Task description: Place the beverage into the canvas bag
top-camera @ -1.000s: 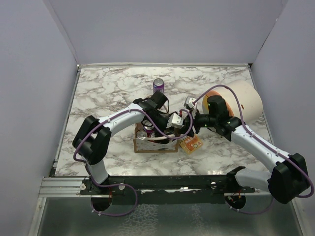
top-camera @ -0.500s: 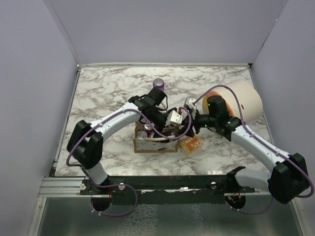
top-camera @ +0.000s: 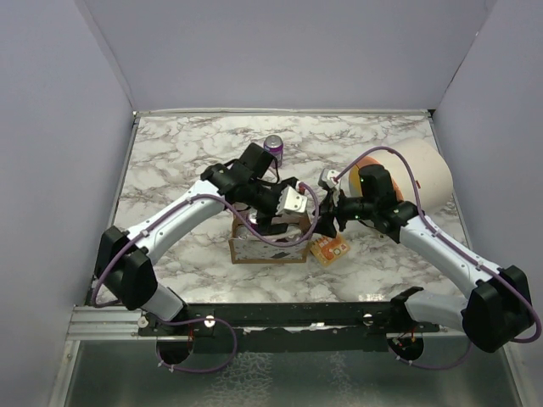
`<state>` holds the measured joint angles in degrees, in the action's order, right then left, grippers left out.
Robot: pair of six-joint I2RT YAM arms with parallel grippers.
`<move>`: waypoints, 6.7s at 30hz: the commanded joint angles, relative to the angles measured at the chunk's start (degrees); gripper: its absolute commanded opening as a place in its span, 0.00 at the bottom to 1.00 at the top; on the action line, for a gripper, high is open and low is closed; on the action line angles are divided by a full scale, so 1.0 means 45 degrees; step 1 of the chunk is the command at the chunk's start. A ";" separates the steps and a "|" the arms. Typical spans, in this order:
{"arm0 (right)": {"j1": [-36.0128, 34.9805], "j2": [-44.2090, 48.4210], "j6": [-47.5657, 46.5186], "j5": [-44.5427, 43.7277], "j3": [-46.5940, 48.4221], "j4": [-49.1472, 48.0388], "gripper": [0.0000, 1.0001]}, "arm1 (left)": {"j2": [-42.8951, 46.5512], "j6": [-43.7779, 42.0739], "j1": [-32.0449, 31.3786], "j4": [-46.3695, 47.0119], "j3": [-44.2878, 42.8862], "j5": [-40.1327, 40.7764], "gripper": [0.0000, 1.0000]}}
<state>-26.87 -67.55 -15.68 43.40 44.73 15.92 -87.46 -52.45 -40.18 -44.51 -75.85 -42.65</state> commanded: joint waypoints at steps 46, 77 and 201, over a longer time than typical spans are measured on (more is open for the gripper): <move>0.0034 -0.6310 0.0080 -0.6647 0.8472 -0.1078 1.00 | 0.5119 0.6210 0.6723 0.5114 0.1913 0.2574 0.99; 0.0003 -1.1216 0.0411 -0.4529 1.1720 -0.1051 1.00 | 0.4804 0.5932 0.6724 0.5564 0.2668 0.2020 0.99; -0.1977 -0.4711 -0.3270 0.1424 0.7539 0.2287 0.17 | 0.1826 0.9428 0.5644 0.6807 0.2113 -0.0877 0.00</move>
<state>-35.31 -88.73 -28.51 50.39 78.87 31.35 -79.33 -9.72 -14.66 -14.94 -67.05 -45.21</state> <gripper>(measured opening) 0.652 0.101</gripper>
